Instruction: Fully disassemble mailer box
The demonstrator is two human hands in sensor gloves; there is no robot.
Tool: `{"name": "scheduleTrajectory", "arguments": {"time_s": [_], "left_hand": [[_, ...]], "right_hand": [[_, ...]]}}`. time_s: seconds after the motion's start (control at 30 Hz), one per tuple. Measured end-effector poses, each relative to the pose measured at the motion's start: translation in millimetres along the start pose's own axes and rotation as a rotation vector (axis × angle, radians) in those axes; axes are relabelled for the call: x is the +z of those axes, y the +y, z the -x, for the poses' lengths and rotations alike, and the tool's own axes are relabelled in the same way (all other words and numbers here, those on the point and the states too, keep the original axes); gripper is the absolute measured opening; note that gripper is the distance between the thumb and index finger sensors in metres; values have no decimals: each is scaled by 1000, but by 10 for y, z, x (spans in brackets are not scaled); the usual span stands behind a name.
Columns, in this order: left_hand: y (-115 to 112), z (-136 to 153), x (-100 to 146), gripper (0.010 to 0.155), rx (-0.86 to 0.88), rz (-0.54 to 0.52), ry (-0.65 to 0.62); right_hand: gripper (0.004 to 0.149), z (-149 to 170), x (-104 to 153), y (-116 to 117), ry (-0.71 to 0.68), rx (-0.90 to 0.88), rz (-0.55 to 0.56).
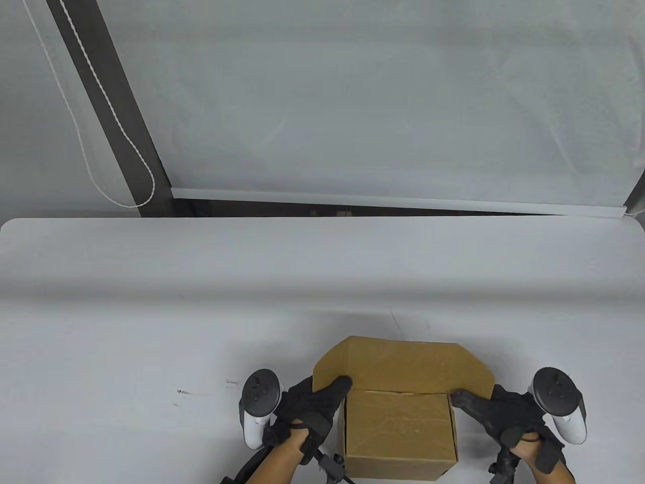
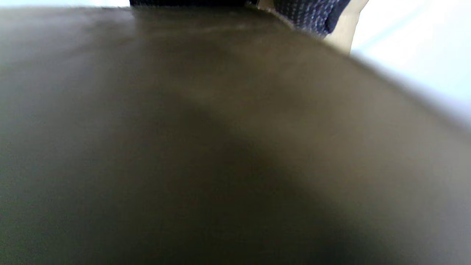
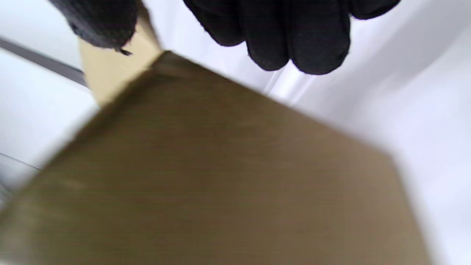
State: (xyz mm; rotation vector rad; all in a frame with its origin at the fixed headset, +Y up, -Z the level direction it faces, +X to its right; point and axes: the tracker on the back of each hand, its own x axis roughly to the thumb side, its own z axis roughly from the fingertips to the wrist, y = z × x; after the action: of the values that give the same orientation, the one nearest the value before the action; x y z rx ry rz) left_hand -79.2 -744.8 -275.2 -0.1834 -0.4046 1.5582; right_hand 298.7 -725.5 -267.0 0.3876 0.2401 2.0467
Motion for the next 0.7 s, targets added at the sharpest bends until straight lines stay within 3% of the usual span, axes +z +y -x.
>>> {"name": "scheduleTrajectory", "arguments": {"time_s": [0.07,0.13,0.17,0.3,0.37,0.5,0.6,0.67,0.7], "left_hand": [[-10,27,4,44,28,-12,13],[-29,40,-1,44,37,12,11],[-20,42,4,43,39,35,21],[-5,38,-7,45,47,70,-14],[-48,-28,-14,45,47,73,-61],[-151,-227,14,62,-143,118,-128],[-234,-309,34,75,-339,124,-205],[-275,-320,31,85,-500,194,-216],[-290,-305,24,89,-611,218,-219]], "right_hand": [[77,48,-29,39,-30,-36,-25],[73,96,-88,221,-49,-226,-200],[71,97,-103,288,-51,-317,-234],[48,-28,-101,221,-158,-280,-39],[44,-125,-36,152,-192,-181,84],[41,-307,78,71,-308,-92,277],[40,-343,122,108,-329,-157,345],[39,-319,116,133,-314,-322,377],[38,-294,106,144,-295,-437,332]]}}
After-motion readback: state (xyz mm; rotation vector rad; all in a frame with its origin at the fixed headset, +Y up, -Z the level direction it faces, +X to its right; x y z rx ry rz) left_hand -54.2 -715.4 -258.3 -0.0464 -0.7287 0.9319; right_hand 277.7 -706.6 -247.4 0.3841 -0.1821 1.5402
